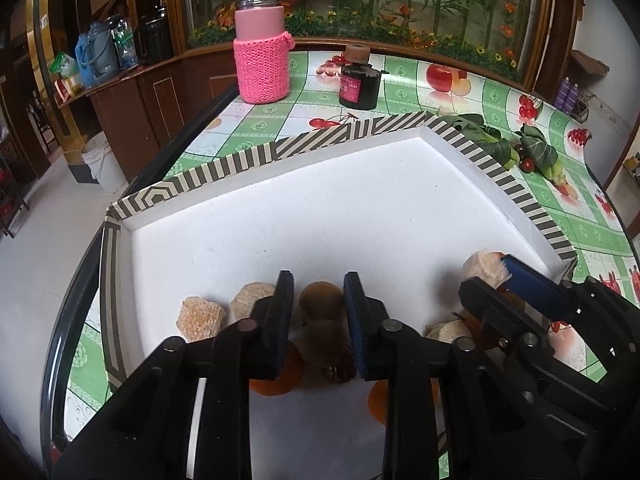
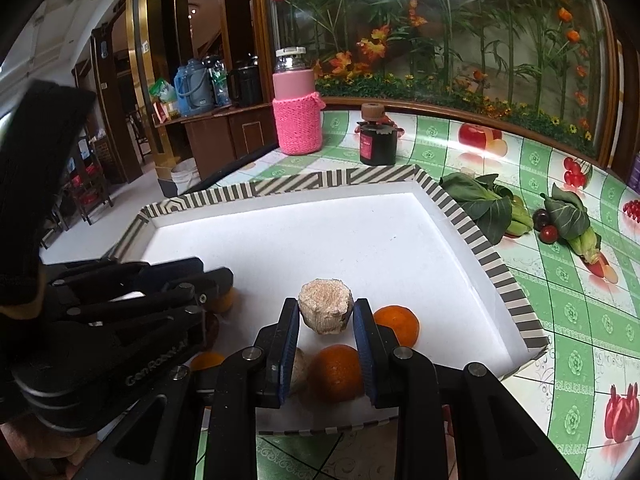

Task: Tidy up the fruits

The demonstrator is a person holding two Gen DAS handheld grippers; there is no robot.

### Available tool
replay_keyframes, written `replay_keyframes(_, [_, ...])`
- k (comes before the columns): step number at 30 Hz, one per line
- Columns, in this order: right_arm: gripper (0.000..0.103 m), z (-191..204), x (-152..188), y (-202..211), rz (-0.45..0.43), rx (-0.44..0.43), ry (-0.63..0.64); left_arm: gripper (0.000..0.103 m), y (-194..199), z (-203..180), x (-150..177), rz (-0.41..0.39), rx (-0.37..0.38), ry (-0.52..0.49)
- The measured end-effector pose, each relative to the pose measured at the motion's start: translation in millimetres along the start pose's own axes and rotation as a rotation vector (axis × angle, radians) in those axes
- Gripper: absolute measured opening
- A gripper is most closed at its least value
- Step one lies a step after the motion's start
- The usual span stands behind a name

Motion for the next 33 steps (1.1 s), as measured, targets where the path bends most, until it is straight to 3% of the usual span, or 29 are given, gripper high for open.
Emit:
replay_keyframes(2, [0.031,0.3,-0.3,3.8,-0.019,0.002,0.0,0.052,0.7,1.8,-0.1,-0.003,-0.013,0.005])
replay_keyframes(4, [0.032,1.7,-0.7,7.9,-0.039,0.003,0.005,0.065,2.1,7.2,-1.3,-0.013,-0.031,0.023])
replay_keyframes(8, [0.035,4.0,-0.3,13.6,-0.059,0.009,0.012,0.08,4.8,16.6,-0.5,-0.012,-0.032,0.048])
replay_keyframes(13, [0.035,9.0,3.6,21.7,-0.04,0.031,0.047,0.081,12.0,21.7,6.3,-0.035,-0.078,0.02])
replay_keyframes(21, [0.036,-0.4,19.6,43.6,-0.011,0.009,0.002,0.081,36.9,22.0,18.0,-0.09,-0.046,-0.004])
replay_keyframes(33, [0.04,-3.7,28.7,63.0,-0.022,-0.017,-0.001,0.081,58.9,-1.5,35.6,-0.07,0.032,-0.048])
Point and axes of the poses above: each gripper's, at about its wrist camera, not at the fingertips, and y roughly against the way its jaws point, z to its left, x to its underside, the point moved 3 cm from there along -y, roughly the way its jaws point, and after that the axes turned 10 degrees about -x, right-handed, at the moved point
